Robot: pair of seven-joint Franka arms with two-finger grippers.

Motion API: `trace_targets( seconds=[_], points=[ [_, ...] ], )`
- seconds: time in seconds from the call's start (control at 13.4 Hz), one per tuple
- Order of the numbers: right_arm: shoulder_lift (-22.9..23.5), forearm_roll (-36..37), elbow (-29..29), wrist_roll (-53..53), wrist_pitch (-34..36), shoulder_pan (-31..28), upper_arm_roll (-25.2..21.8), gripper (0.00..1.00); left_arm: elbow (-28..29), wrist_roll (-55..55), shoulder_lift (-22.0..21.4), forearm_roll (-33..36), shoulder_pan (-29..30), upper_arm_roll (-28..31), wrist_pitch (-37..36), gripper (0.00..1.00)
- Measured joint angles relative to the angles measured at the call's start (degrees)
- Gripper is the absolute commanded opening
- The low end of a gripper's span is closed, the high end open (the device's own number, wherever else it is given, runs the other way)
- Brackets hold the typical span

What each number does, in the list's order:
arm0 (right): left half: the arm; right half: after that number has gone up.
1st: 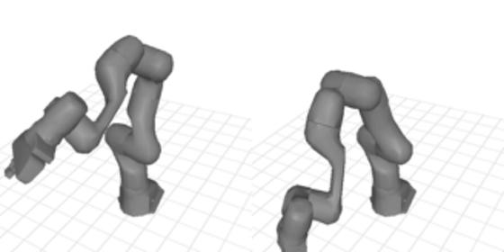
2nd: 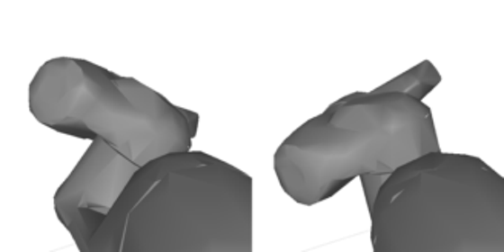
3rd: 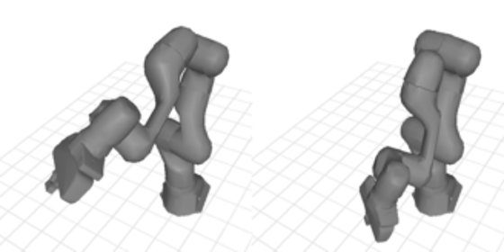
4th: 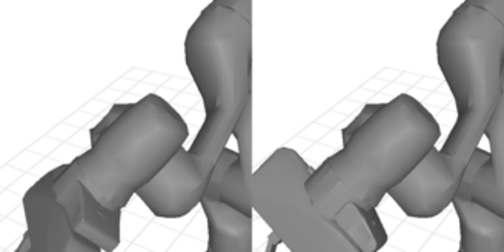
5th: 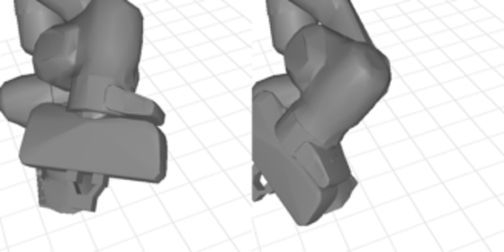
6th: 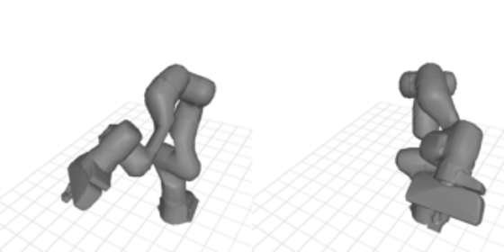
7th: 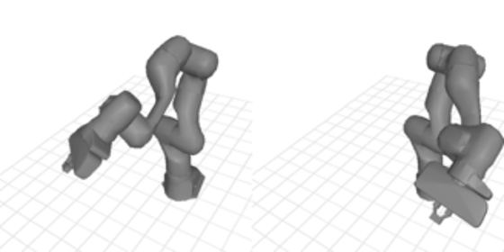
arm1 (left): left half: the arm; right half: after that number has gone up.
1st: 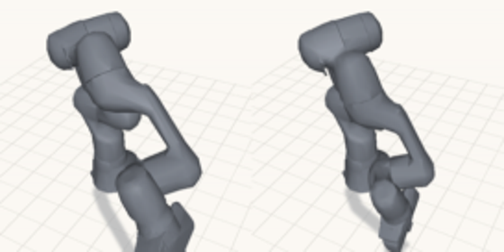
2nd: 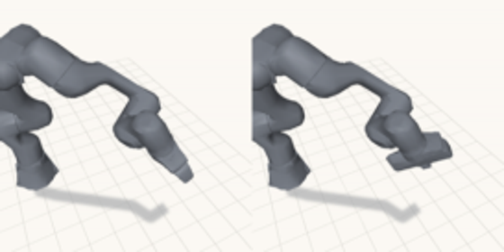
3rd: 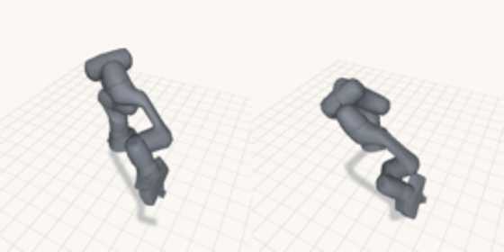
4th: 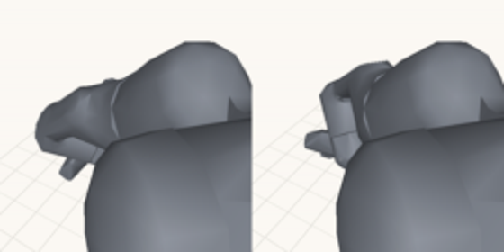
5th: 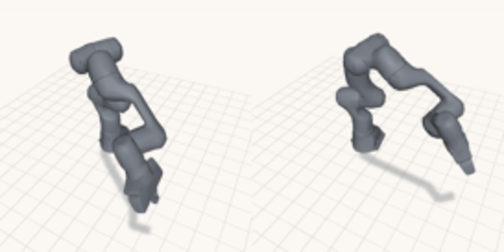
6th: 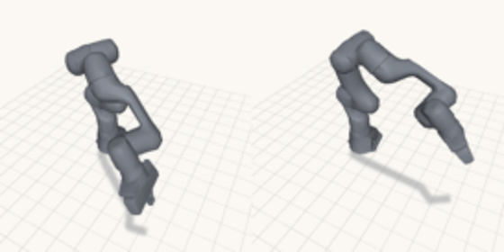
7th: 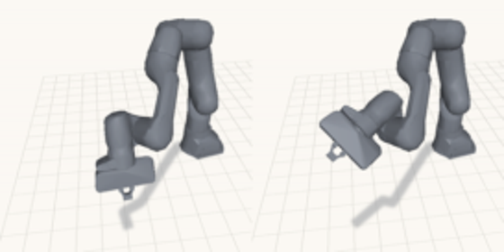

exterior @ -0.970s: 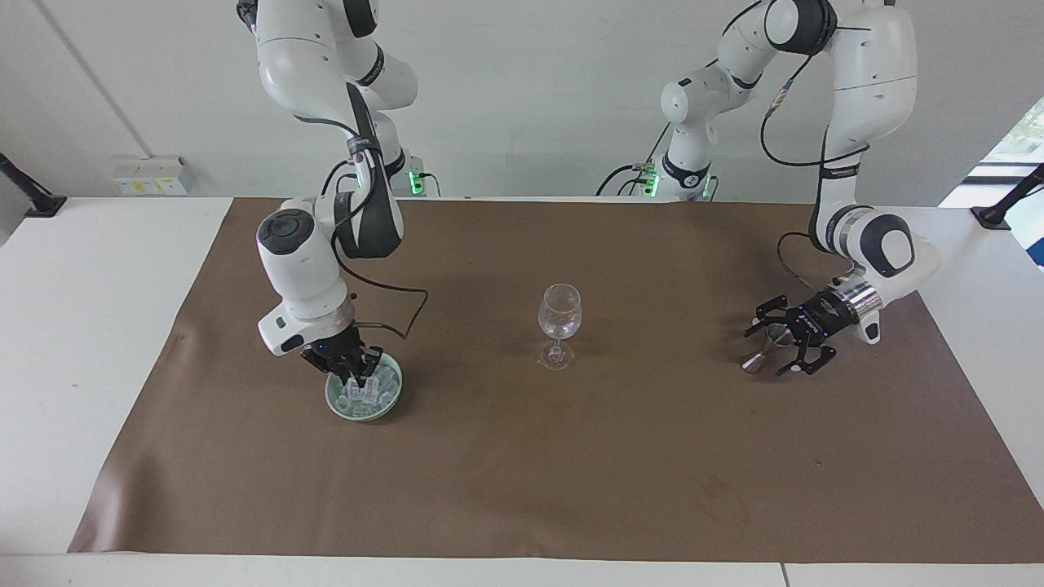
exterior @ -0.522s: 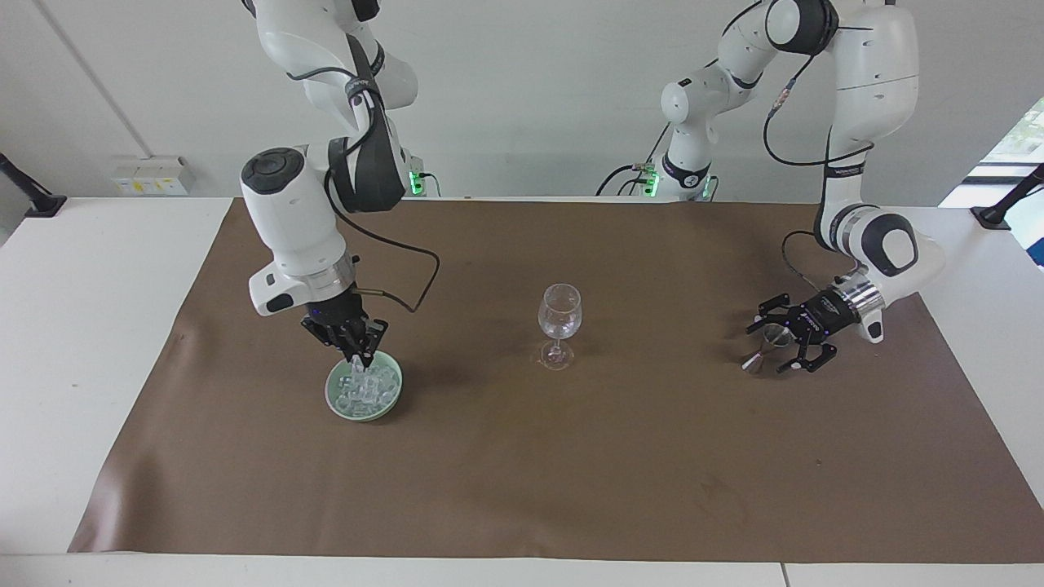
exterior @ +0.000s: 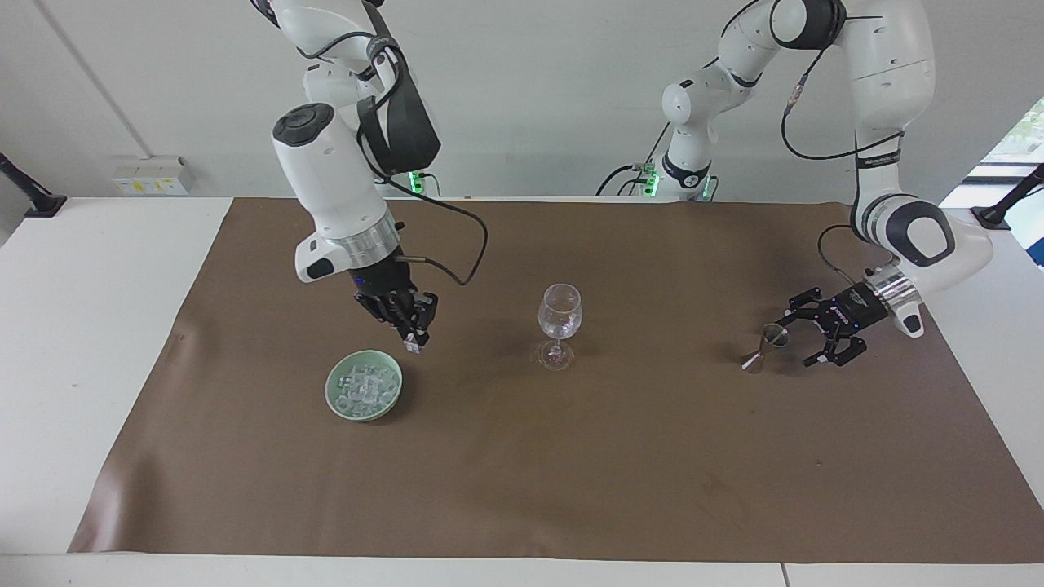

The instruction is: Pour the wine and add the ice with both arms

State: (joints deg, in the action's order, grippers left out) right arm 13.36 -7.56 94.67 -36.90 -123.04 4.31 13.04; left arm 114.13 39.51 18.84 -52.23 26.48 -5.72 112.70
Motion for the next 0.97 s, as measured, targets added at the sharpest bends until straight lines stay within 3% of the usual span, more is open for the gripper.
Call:
trace_targets(
  seconds=[0.37,0.67,0.97],
  points=[
    [-1.36,0.00,-0.59,-2.02,0.00,0.10,5.87,0.00,-5.15,-2.91,-4.78,12.38,-0.01,-0.33,-1.45,1.00],
    [-2.18,0.00,-0.82,-5.54,-0.08,0.14,10.80,0.00,-9.53,-13.28,-5.95,21.58,-0.26,-0.86,-3.26,1.00],
    [-2.18,0.00,-0.82,-9.26,-1.21,1.08,13.24,0.00,-11.52,-18.24,-9.95,30.01,-2.52,-1.43,-3.67,1.00]
  ],
)
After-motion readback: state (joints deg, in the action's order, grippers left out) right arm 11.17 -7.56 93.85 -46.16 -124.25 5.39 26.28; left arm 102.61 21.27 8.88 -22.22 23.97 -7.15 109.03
